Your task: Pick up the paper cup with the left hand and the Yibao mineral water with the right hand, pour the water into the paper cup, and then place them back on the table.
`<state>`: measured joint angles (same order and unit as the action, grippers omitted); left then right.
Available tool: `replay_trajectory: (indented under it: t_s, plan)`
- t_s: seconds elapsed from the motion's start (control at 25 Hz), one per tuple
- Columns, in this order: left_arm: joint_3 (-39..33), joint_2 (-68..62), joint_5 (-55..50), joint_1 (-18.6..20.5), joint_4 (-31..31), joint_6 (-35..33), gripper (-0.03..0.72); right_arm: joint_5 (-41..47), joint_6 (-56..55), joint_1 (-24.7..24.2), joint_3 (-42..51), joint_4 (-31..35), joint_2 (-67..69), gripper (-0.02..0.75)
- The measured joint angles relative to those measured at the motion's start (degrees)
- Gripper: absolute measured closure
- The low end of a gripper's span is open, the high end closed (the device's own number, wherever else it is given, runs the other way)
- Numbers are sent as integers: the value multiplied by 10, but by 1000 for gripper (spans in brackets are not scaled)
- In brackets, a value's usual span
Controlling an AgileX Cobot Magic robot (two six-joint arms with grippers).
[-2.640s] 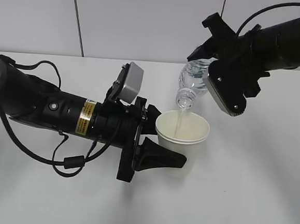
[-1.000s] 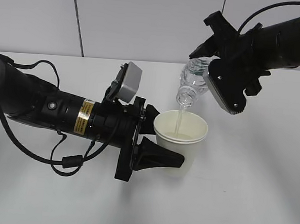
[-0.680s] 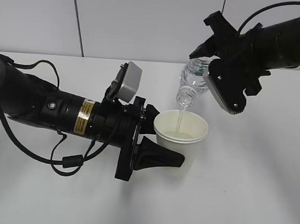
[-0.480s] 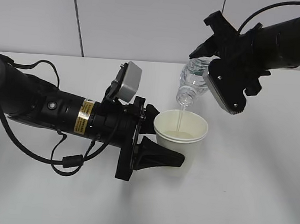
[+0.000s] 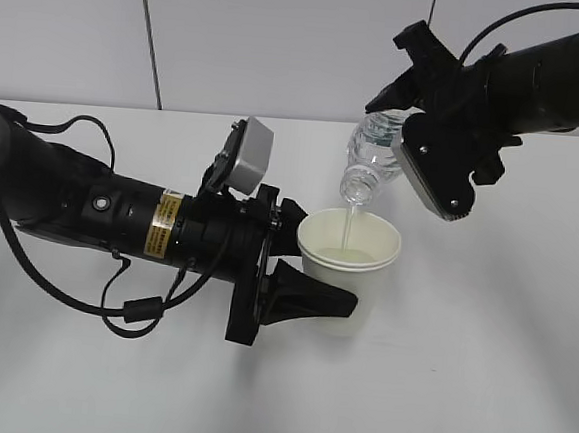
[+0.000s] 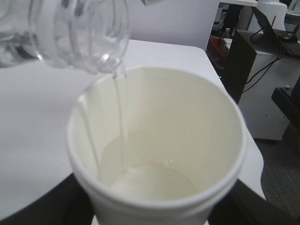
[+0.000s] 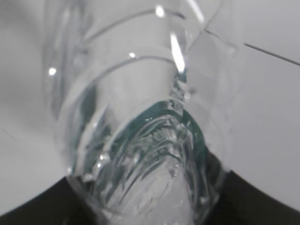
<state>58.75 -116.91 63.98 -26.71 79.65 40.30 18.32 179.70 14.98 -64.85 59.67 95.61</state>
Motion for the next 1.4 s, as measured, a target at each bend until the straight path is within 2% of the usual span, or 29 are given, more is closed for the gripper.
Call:
replay_trajectory:
  t_s: [1.4]
  plan:
    - [0,0,-30,1,-23,0,273,-1,0,0,0,15,0,349]
